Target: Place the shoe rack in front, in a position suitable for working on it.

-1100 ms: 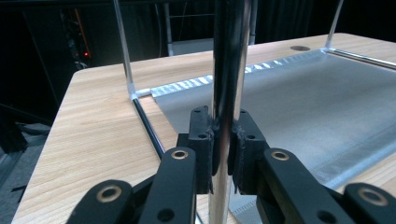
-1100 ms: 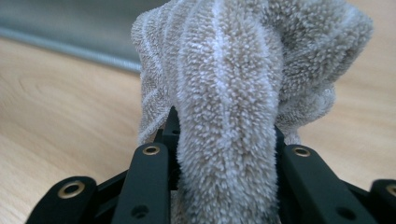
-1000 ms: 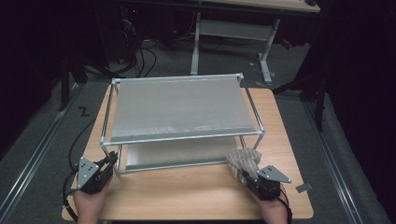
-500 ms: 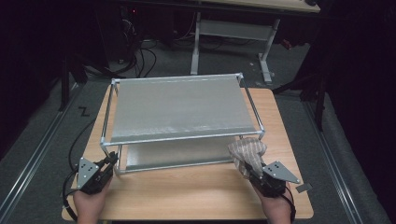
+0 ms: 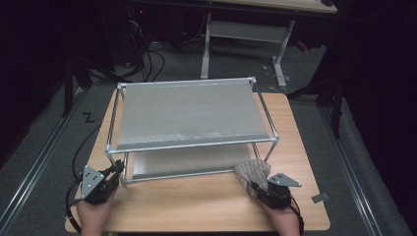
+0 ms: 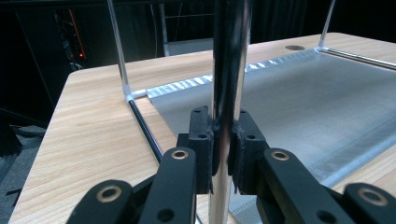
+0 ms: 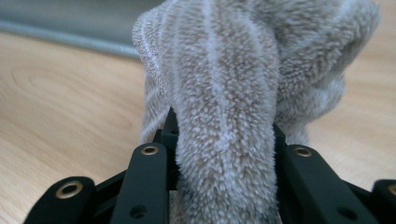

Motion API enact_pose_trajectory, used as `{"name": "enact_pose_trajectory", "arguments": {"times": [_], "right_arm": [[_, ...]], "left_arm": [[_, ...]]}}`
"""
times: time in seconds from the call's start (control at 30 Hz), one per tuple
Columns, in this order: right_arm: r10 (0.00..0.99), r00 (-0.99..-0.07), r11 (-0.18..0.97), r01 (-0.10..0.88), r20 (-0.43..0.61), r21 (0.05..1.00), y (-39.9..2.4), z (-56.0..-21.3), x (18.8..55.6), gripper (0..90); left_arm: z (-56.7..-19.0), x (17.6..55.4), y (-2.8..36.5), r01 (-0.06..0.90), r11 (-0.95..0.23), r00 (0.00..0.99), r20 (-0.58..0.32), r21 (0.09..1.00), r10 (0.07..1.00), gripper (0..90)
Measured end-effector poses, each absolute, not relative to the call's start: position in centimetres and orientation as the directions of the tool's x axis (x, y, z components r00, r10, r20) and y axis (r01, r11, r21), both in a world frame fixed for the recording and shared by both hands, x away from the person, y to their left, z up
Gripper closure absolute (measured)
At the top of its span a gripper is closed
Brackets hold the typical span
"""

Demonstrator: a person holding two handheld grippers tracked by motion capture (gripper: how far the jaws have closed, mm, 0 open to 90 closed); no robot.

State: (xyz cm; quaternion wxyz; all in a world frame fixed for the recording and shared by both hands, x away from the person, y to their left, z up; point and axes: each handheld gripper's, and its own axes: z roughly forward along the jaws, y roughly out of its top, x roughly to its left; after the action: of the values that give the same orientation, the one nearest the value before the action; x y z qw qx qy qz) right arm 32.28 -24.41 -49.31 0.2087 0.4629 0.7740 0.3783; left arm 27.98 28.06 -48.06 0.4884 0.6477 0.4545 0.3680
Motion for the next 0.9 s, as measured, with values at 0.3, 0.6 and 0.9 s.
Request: {"name": "enact_pose_trajectory", "arguments": {"times": [0.3,0.6,0.9], "right_arm": [[0.877,-0.472,0.296,0.383,-0.09,0.875,-23.6,-44.6,31.1,65.5],[0.879,-0.466,0.287,0.346,-0.102,0.893,-23.9,-43.2,30.8,65.3],[0.88,-0.472,0.314,0.499,-0.05,0.808,-24.6,-47.7,31.9,65.2]], "left_arm": [[-48.1,28.0,28.1,0.225,-0.108,0.317,0.032,0.968,0.948,80.2],[-48.1,28.0,28.1,0.226,-0.107,0.316,0.031,0.968,0.948,80.1],[-48.1,28.0,28.1,0.229,-0.109,0.322,0.031,0.967,0.946,80.1]]}}
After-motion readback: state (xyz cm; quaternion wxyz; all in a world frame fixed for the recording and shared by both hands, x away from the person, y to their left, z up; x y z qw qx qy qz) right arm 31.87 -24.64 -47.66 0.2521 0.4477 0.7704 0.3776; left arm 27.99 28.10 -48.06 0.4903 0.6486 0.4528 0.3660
